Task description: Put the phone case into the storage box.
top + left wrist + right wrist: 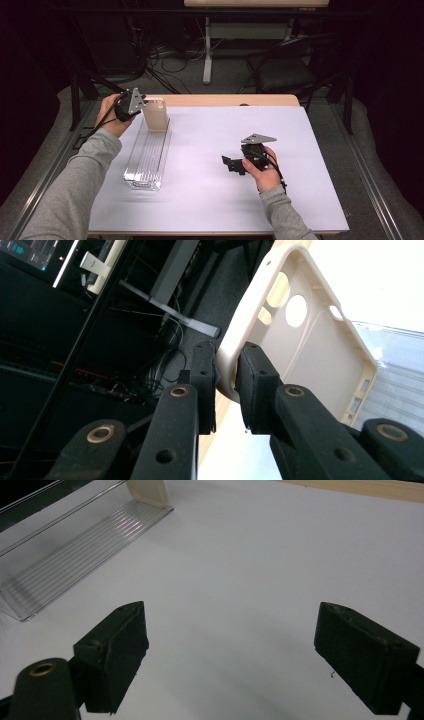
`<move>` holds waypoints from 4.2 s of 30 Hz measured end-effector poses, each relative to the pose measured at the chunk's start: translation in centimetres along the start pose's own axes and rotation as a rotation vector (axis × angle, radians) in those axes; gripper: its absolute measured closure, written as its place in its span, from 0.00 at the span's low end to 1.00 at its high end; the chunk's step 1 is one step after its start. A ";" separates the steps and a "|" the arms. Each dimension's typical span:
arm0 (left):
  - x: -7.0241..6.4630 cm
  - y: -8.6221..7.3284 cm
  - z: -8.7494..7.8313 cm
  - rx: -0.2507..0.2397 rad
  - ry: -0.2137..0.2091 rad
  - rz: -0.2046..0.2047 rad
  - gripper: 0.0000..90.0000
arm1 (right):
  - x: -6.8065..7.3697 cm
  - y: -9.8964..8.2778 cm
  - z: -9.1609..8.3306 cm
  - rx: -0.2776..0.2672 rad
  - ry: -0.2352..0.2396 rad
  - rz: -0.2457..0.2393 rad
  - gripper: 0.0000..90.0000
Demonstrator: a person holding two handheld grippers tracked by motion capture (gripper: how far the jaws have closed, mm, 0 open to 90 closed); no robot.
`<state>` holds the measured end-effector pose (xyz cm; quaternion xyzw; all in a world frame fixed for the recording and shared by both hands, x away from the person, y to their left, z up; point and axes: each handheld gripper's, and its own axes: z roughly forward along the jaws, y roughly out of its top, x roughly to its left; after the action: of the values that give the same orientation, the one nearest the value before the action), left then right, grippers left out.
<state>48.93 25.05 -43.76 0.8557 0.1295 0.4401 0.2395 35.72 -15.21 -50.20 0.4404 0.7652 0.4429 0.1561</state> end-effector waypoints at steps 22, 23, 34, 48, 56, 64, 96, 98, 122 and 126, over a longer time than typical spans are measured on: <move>0.7 -0.5 0.4 0.022 0.012 -0.025 0.73 | 0.0 -0.1 0.1 0.006 -0.002 -0.005 0.15; 0.8 -0.6 0.4 0.020 0.015 -0.029 0.71 | 0.0 -0.1 0.1 0.006 -0.002 -0.004 0.15; 1.1 -0.8 0.1 -0.010 0.018 -0.046 0.50 | 0.1 -0.1 0.1 0.003 0.000 -0.008 0.15; 1.5 -0.8 -0.4 -0.035 0.022 -0.090 0.48 | 0.1 -0.1 0.1 0.005 0.000 -0.008 0.15; 1.5 -0.9 -0.6 -0.028 0.016 -0.125 0.47 | 0.1 -0.1 0.1 0.004 0.002 -0.007 0.15; 1.7 -0.8 -0.9 -0.041 -0.020 -0.216 0.47 | 0.1 -0.1 0.1 0.005 0.003 -0.007 0.15; 2.4 0.0 -3.5 -0.076 -0.220 -0.596 0.28 | 0.2 0.0 0.0 0.010 0.015 -0.008 0.15; 2.4 0.1 -3.7 -0.082 -0.231 -0.621 0.26 | 0.2 0.0 0.0 0.009 0.016 -0.007 0.15; 2.0 1.2 -5.7 -0.137 -0.314 -0.684 0.04 | 0.3 0.1 -0.2 0.005 0.006 -0.009 0.01; 1.7 1.5 -6.3 -0.145 -0.329 -0.683 0.01 | 0.4 0.2 -0.3 0.001 0.017 -0.011 0.00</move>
<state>44.83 26.36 -38.68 0.8033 0.3355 0.1999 0.4496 35.39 -14.98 -49.75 0.4327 0.7691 0.4452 0.1518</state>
